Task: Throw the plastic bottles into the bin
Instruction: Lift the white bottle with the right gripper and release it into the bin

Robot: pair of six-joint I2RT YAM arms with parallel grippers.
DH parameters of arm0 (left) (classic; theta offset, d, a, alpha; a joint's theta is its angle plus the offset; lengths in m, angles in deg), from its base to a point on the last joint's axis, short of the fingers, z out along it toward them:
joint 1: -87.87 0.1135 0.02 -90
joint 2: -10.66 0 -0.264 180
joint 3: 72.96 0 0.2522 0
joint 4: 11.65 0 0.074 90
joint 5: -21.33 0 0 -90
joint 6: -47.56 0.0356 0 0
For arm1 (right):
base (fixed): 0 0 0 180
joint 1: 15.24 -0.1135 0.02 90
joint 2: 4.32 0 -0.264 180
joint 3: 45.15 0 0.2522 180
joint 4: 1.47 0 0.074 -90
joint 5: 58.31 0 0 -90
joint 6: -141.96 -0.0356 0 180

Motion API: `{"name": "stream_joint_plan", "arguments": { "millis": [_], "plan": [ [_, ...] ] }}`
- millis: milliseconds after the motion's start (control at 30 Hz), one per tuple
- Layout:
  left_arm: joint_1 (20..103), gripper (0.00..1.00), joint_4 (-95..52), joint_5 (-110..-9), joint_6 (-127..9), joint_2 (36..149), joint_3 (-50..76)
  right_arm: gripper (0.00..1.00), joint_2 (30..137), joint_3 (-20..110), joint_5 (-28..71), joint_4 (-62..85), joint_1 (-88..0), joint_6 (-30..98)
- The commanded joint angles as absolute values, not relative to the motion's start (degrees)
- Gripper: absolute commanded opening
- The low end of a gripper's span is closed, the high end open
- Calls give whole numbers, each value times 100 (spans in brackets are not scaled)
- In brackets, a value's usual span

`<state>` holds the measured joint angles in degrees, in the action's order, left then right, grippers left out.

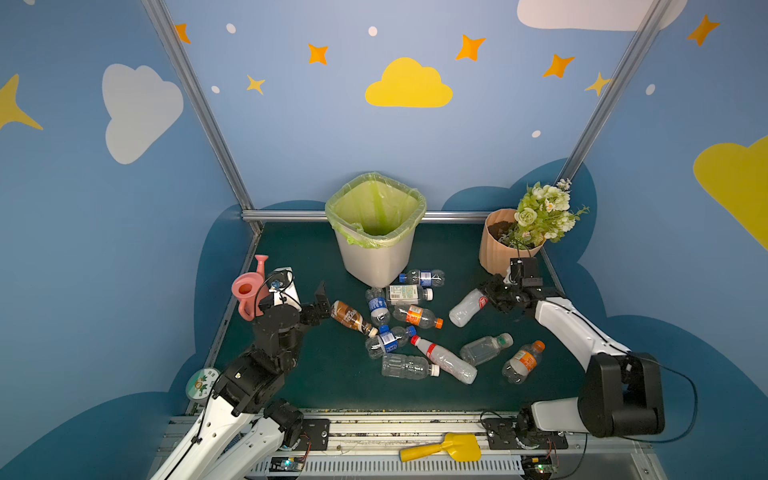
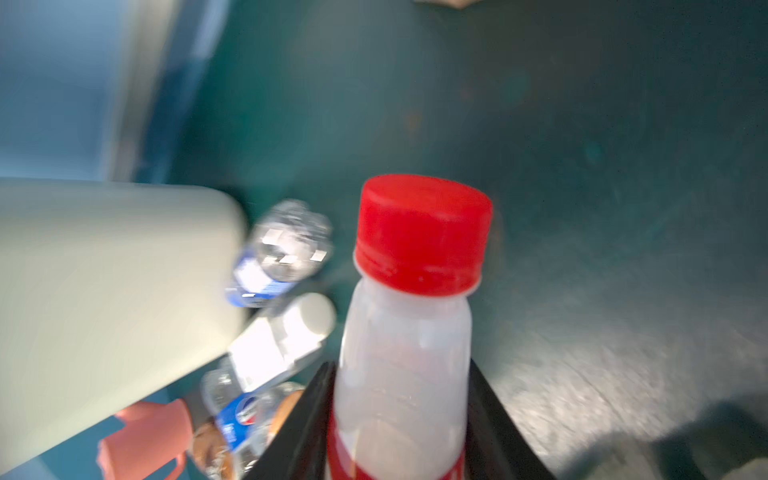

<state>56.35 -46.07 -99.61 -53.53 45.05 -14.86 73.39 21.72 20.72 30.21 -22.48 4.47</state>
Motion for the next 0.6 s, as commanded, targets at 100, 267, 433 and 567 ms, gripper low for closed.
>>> {"name": "stream_joint_plan", "arguments": {
  "millis": [100,267,433,567],
  "plan": [
    [5685,100,-4716,-10084,-5577,4603,-1515,41,6503,3309,2493,3230,-2270,1081],
    [5715,100,-4695,-10075,-5659,4611,-1576,40,6001,4044,3025,2597,-2542,1482],
    [5717,100,-4768,-10075,-5783,4560,-1613,40,5988,4726,3595,1863,-3171,2071],
    [5720,100,-4826,-10057,-5921,4470,-1656,40,6280,5069,3790,957,-3692,2286]
  ]
}}
